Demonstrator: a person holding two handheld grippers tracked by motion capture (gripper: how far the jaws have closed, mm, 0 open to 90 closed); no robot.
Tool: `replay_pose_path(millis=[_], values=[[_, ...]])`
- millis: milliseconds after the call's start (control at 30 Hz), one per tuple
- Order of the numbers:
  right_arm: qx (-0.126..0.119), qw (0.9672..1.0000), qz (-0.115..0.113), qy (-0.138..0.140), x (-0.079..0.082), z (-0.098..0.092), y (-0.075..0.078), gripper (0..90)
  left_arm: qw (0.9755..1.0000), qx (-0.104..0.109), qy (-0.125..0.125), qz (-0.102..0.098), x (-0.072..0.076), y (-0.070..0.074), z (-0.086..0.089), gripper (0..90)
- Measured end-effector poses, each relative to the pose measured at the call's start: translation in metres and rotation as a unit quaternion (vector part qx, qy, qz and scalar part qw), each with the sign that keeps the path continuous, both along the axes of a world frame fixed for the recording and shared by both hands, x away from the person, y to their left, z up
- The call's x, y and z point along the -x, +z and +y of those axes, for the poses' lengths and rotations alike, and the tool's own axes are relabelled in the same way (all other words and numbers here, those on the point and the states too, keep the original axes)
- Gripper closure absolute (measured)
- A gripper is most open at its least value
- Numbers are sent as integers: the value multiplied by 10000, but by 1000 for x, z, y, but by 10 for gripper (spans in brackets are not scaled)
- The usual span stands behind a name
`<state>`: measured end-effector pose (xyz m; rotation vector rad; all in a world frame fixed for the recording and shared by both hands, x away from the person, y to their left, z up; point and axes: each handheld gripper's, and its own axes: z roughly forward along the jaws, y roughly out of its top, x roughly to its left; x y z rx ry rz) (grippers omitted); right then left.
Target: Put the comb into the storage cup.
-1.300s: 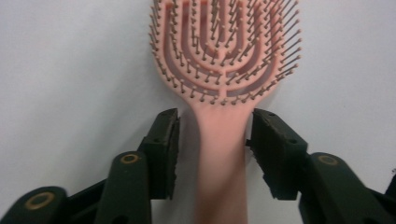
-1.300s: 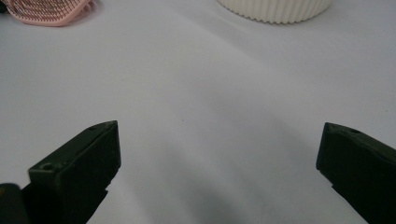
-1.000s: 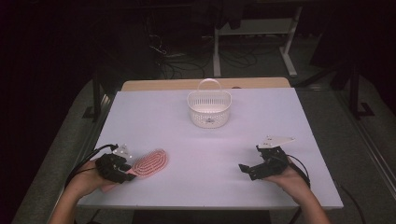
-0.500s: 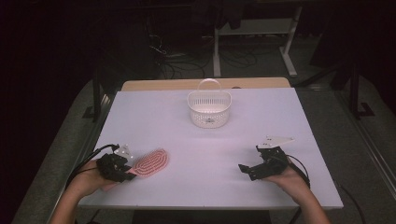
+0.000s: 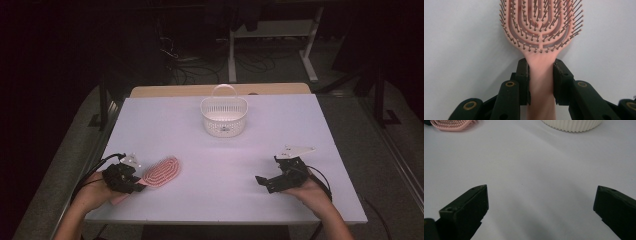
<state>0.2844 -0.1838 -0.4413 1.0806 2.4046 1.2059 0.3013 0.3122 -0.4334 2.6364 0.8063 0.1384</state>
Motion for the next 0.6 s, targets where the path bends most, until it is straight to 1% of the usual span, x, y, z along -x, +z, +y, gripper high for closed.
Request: replay_pose_path(millis=[100,200,267,300,400,600], values=[[3,10000,4,-5,0,0,0,0,10000,52,47,-23,-1,0,-1,705],[-9,10000,-11,-3,0,-1,0,0,9999,128,39,-43,-1,0,-2,705],[-1,10000,0,-9,0,-1,0,0,9997,210,48,-64,-2,2,-2,705],[1,10000,3,-8,0,-1,0,0,9995,294,75,-96,-1,3,-2,704],[4,10000,6,-9,0,0,0,0,9989,418,83,-173,-2,5,-2,704],[-9,10000,-13,-7,0,-1,0,0,9974,676,99,-240,-2,9,-4,704]])
